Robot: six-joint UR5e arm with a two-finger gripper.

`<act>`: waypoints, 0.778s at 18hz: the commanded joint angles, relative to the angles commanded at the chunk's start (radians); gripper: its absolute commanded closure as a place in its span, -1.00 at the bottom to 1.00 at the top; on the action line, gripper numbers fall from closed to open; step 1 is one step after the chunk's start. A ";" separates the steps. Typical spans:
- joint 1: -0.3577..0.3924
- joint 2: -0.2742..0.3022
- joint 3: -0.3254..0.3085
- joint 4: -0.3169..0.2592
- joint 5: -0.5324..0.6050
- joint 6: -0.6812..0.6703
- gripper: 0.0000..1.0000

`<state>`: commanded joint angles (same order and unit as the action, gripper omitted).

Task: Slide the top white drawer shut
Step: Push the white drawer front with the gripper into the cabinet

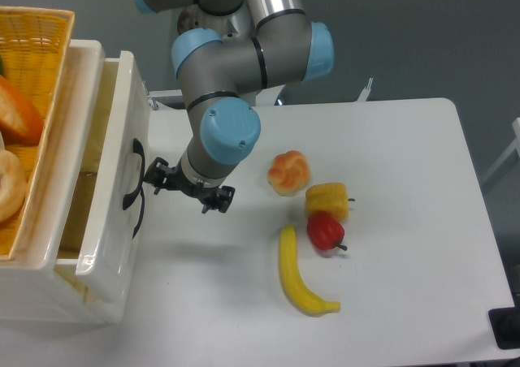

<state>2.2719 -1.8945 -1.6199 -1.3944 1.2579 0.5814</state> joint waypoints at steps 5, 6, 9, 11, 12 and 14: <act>-0.009 0.000 0.002 0.000 0.005 -0.003 -1.00; -0.012 0.000 0.000 0.002 0.005 -0.008 -1.00; -0.015 0.000 0.002 0.002 0.000 -0.008 -1.00; -0.017 0.000 0.002 0.002 0.000 -0.009 -1.00; -0.018 0.000 0.002 0.002 0.000 -0.009 -1.00; -0.025 0.000 0.002 0.002 0.000 -0.009 -1.00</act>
<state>2.2473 -1.8945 -1.6183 -1.3929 1.2579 0.5722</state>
